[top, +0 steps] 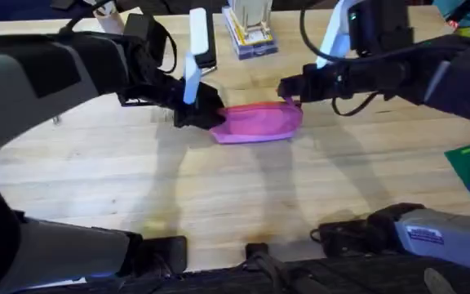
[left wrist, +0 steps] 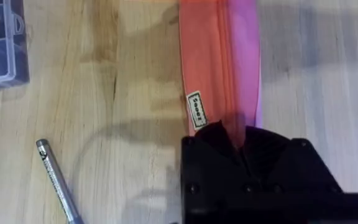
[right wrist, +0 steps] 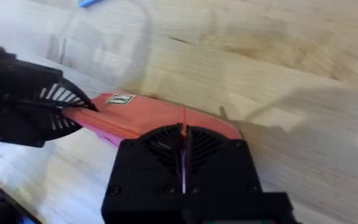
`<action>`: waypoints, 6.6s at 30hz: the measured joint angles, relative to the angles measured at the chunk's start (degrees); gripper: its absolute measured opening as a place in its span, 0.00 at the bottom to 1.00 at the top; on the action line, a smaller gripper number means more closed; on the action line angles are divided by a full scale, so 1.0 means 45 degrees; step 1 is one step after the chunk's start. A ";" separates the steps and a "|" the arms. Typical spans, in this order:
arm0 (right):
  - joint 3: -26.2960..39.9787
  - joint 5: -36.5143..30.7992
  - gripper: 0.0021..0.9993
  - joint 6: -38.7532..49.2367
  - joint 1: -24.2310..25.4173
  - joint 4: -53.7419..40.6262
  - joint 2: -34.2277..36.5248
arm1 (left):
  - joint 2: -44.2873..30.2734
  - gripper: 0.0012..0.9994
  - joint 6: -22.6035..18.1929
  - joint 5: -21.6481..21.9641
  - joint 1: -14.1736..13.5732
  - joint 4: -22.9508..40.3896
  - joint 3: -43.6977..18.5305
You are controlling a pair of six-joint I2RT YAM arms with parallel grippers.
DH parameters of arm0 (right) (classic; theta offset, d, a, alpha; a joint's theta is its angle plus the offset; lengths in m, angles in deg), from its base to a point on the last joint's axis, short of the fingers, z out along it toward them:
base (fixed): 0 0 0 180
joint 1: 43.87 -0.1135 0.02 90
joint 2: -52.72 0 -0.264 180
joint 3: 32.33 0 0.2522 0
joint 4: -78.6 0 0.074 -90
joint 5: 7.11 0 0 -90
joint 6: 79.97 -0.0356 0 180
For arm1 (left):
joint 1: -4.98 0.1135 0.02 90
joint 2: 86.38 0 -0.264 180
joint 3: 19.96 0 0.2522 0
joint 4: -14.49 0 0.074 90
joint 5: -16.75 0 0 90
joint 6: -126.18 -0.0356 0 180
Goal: Unzip the bag, pick up the pens from the table one at a time and place them inside, then zip the bag closed.
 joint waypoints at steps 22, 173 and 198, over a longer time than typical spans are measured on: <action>-0.0005 -0.0122 0.03 -0.0056 -0.1807 0.0050 -0.0987 | 0.0000 0.04 0.0000 0.0021 0.0015 0.0005 0.0000; 0.2997 -0.2148 0.03 1.1060 -0.3410 -0.3898 0.2788 | 0.6504 0.99 0.0471 0.1055 0.2293 0.2782 -0.0063; 0.2997 -0.2151 1.00 1.0933 -0.3390 -0.4088 0.2640 | 0.6504 0.99 0.0471 0.1065 0.2293 0.2788 -0.0063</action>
